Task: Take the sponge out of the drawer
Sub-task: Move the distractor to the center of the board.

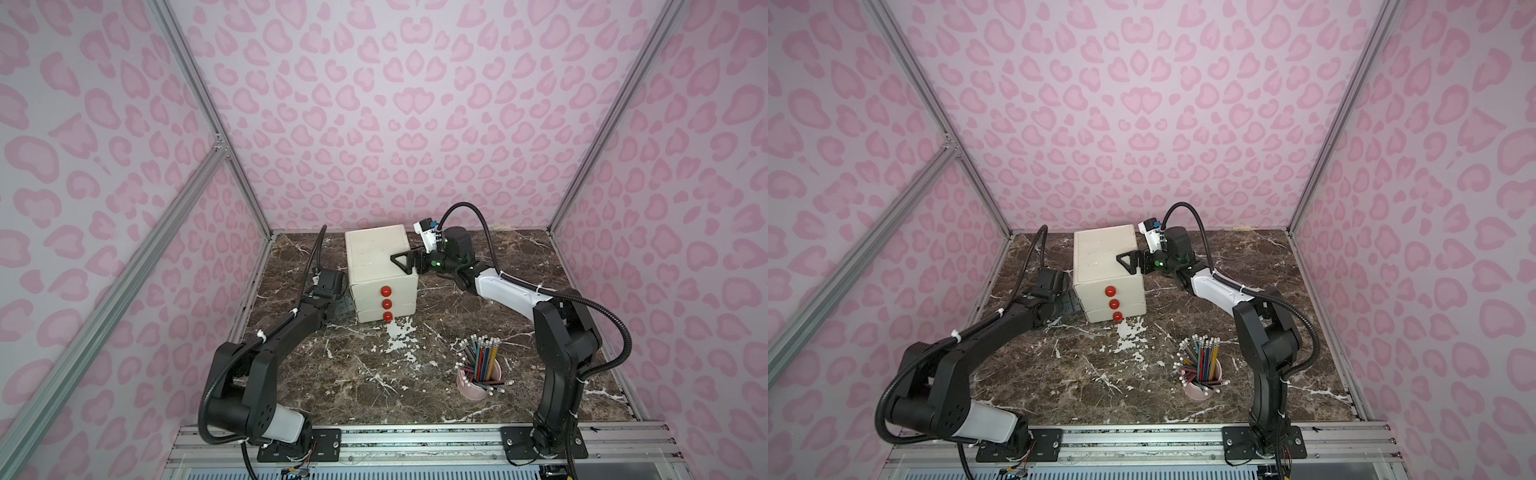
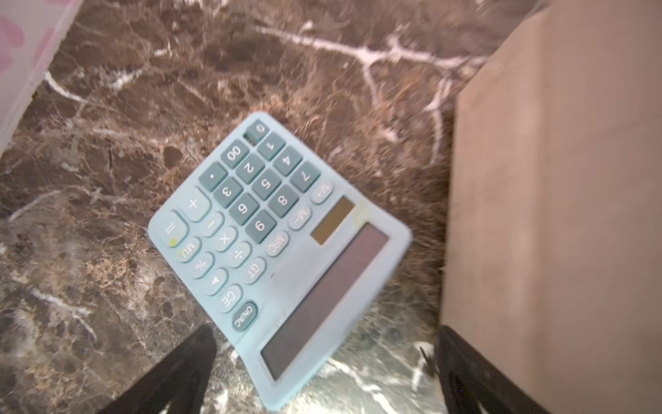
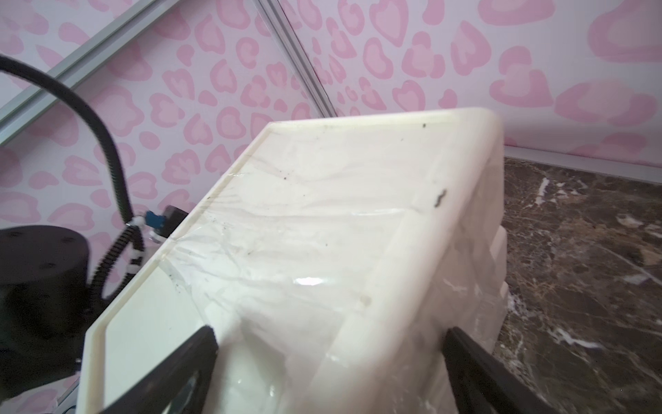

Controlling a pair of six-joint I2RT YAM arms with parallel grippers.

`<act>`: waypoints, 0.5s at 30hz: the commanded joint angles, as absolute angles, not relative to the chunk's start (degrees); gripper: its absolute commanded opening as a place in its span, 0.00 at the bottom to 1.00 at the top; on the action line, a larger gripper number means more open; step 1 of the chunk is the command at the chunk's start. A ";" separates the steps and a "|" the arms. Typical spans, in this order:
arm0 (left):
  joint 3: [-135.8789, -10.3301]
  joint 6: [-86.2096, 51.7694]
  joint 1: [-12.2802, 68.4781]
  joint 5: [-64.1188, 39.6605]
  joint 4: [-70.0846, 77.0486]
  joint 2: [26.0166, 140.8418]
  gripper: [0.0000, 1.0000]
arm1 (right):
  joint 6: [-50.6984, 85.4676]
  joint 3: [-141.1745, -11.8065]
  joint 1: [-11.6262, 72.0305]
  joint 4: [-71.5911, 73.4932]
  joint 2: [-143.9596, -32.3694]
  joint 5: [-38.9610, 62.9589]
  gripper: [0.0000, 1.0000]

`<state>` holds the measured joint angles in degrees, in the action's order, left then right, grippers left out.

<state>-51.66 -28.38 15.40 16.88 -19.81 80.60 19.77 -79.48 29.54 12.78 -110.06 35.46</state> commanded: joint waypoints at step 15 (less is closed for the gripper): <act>-53.13 -29.60 15.99 -8.87 -20.51 63.98 0.97 | 16.92 -75.60 31.80 1.76 -110.68 34.58 0.99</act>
<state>-52.99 -29.19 15.75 2.35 -23.90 62.43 20.73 -77.14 30.52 15.14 -109.38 33.61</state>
